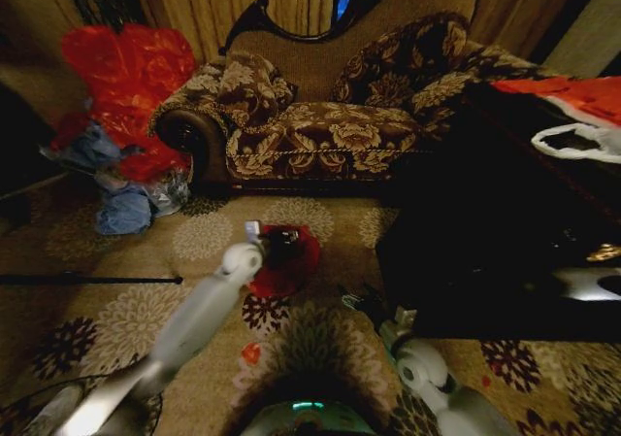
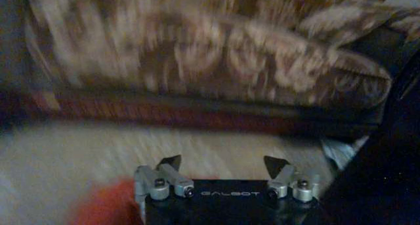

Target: Place a garbage bag over the trash bin.

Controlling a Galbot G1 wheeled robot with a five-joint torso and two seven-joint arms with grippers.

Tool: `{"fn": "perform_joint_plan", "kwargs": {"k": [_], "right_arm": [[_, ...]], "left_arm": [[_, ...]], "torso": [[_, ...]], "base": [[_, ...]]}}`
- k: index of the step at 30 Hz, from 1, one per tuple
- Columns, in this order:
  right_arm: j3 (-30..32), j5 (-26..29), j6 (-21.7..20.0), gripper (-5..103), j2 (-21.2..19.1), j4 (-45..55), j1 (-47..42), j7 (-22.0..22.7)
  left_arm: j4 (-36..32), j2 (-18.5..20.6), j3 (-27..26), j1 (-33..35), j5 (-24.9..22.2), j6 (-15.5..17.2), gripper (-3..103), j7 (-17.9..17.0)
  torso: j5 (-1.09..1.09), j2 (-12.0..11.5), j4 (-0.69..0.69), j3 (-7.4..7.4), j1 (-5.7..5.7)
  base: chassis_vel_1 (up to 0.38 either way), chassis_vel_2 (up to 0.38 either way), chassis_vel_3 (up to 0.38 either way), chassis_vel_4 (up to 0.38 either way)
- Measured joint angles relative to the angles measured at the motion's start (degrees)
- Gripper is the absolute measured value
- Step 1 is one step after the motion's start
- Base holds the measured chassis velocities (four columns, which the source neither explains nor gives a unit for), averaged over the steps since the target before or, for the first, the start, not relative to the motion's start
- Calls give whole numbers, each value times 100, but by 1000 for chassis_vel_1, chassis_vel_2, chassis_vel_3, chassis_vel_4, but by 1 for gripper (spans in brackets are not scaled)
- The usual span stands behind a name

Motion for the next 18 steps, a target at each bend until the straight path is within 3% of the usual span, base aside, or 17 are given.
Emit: {"fn": "perform_joint_plan", "kwargs": {"k": [1, 2, 3, 5, 6, 9, 11, 12, 14, 15, 18], "right_arm": [[150, -266, 113, 100, 125, 139, -188, -4], [373, -841, 305, 100, 304, 292, -474, -25], [373, -841, 305, 100, 304, 292, -474, -25], [676, -2252, 993, 100, 613, 400, -1027, -51], [676, -2252, 993, 100, 613, 400, -1027, -51], [916, -3344, 1550, 100, 974, 416, -1463, -39], [1073, -3545, 1717, 100, 1236, 471, -1698, -41], [1073, -3545, 1717, 100, 1236, 471, -1698, -41], [1382, -3636, 1929, 100, 1614, 481, -2065, -164], [1382, -3636, 1929, 100, 1614, 481, -2065, -164], [1764, -3678, 2097, 100, 1907, 569, -2450, -400]], "left_arm": [[-343, 210, -112, 333, 437, -276, 93, -70], [-623, 388, -226, 747, 1037, -614, 97, -89], [-623, 388, -226, 747, 1037, -614, 97, -89], [-837, 515, -636, 1554, 1877, -1103, 100, -27], [-837, 515, -636, 1554, 1877, -1103, 100, -27], [-1015, 215, -1469, 2840, 2622, -1537, 100, 167], [-1062, -112, -1866, 3541, 3023, -1838, 100, 333], [-1062, -112, -1866, 3541, 3023, -1838, 100, 333], [-1135, -673, -2478, 4602, 3513, -2328, 100, 790], [-1135, -673, -2478, 4602, 3513, -2328, 100, 790], [-1324, -1136, -3092, 5476, 3784, -2839, 100, 1461]], "torso": [[10, 0, 2, -1, 0], [2, 0, 6, 0, 0], [2, 0, 6, 0, 0], [3, 0, -5, 0, 0], [3, 0, -5, 0, 0], [5, 0, 3, 0, 0], [0, 0, 1, -1, -1], [0, 0, 1, -1, -1], [4, 0, -1, 0, 0], [4, 0, -1, 0, 0], [5, 1, 2, -1, -1]], "base": [[0, 0, 0, 0], [0, 0, 0, 0], [0, 0, 0, 0], [0, 0, 0, 0], [0, 0, 0, 0], [0, 0, 0, 0], [0, 0, 0, 0], [0, 0, 0, 0], [0, 0, 0, 0], [0, 0, 0, 0], [0, 0, 0, 0]]}}
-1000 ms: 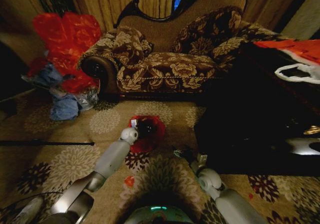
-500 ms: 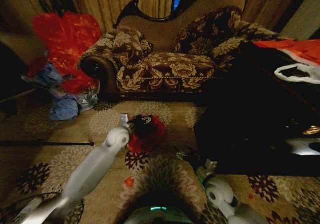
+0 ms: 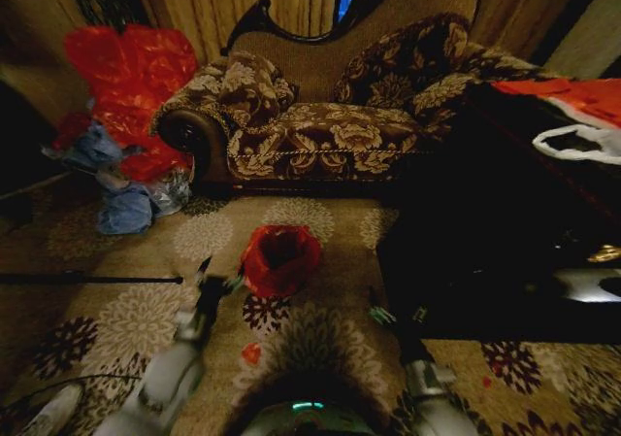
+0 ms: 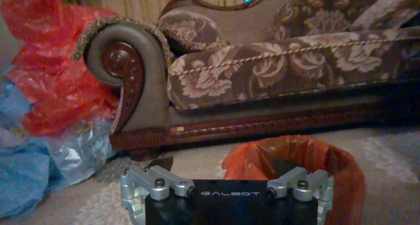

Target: Place a garbage bag over the trash bin.

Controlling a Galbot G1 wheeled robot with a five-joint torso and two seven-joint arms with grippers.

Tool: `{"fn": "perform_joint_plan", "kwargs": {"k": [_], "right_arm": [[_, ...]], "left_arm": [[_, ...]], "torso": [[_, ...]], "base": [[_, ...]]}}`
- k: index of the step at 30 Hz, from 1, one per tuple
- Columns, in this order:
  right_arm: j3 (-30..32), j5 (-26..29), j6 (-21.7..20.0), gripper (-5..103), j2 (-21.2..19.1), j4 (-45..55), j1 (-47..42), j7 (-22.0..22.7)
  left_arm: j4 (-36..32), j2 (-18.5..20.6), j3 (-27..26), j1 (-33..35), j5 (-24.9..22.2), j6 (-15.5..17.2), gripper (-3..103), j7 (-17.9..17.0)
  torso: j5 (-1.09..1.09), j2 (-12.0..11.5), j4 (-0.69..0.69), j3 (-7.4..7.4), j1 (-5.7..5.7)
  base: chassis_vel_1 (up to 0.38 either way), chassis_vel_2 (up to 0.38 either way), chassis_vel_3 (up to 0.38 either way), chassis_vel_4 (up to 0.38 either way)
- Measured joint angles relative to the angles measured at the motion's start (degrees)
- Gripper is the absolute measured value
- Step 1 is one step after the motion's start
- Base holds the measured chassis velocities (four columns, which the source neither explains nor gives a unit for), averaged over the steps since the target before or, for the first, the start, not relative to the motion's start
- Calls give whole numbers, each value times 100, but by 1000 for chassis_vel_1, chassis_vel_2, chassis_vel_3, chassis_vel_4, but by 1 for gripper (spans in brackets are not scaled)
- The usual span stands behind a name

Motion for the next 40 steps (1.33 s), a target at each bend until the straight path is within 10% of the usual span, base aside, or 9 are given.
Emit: {"fn": "perform_joint_plan", "kwargs": {"k": [13, 21, 40], "right_arm": [[1105, 763, -399, 100, 835, 1339, -800, -1239], [835, 875, -793, 100, 701, 1622, -651, -1066], [797, 869, -818, 100, 675, 1610, -617, -1012]], "left_arm": [[-1310, 65, -671, 821, -827, 299, 100, 118], [-1776, 128, 311, 416, -764, 1211, 100, -504], [-1758, 132, 341, 382, -747, 1250, 100, -530]], "torso": [[0, 0, -3, 1, 1], [0, 0, -1, 2, 2], [-1, 0, -1, 2, 2]], "base": [[0, 0, 0, 0], [0, 0, 0, 0], [0, 0, 0, 0]]}}
